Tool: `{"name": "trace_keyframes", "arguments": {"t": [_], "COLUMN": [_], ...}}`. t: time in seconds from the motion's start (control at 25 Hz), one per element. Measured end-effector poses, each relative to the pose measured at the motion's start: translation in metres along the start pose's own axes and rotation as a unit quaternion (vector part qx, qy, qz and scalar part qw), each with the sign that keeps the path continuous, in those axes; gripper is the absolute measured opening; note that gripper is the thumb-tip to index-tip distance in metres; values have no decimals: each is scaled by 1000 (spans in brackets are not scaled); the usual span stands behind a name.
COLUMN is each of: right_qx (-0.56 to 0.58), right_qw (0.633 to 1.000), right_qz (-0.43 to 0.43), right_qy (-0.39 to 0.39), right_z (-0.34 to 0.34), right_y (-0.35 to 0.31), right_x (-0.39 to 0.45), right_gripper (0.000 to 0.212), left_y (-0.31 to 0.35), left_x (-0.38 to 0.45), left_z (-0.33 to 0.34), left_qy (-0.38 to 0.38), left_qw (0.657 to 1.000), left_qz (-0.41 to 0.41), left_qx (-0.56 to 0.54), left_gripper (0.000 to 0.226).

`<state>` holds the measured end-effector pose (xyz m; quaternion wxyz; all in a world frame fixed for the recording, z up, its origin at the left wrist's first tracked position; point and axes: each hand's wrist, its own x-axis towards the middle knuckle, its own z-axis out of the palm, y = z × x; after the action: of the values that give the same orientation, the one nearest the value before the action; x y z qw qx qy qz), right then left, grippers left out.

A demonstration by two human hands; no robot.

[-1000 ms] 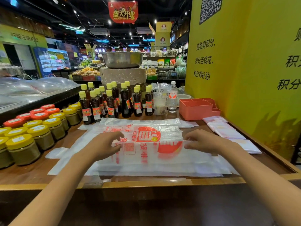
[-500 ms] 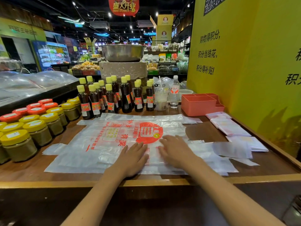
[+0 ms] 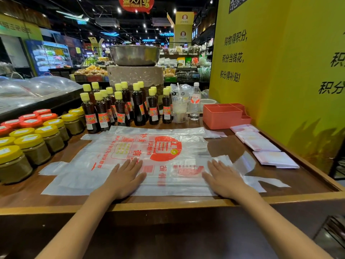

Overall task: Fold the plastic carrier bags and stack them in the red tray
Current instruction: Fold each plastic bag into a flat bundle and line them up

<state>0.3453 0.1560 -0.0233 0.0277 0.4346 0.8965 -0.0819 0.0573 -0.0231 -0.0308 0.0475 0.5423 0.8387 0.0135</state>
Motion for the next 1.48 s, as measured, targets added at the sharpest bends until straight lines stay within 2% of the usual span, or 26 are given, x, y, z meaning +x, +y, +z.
{"name": "trace_keyframes", "arguments": {"t": [0.12,0.28,0.4,0.48,0.56,0.68,0.8,0.96,1.12,1.28,1.4,1.48], "right_qx": [8,24,1,-27,12,118,84,93,74,70,144,252], "right_qw": [999,997,994,990,982,979,988,989,989,986,978,961], "right_qz": [51,76,100,53,-51,-112,-118,-98,-98,-93,-89,-67], "right_qy": [1,8,52,130,180,121,46,-60,-84,-123,-124,-96], "right_z": [-2,0,-2,-6,-12,-22,-33,-53,-60,-67,-63,-57], "right_y": [17,16,13,8,-1,-20,-34,-52,-65,-68,-67,-62], "right_x": [-5,-8,-9,-13,-15,-11,3,14,18,18,21,25], "right_gripper": [71,74,77,72,62,53,50,45,35,31,25,20], "left_y": [-7,-6,-5,-5,-5,-4,-4,-6,-7,-5,-3,-2], "left_x": [-2,-2,-3,-3,-3,-3,-4,-4,-3,-4,-6,-7], "left_z": [4,3,4,5,5,4,3,3,4,3,1,-1], "left_qy": [9,19,25,28,35,72,130,197,224,236,260,273], "left_qw": [1000,1000,1000,1000,999,997,991,980,971,967,961,955], "left_qz": [-11,-11,-9,-9,-8,6,10,-36,-81,-90,-88,-91], "left_qx": [1,-6,-12,-11,-16,-25,-20,-4,-13,-22,-42,-69], "left_gripper": [67,66,66,66,67,70,73,80,80,77,72,67]}}
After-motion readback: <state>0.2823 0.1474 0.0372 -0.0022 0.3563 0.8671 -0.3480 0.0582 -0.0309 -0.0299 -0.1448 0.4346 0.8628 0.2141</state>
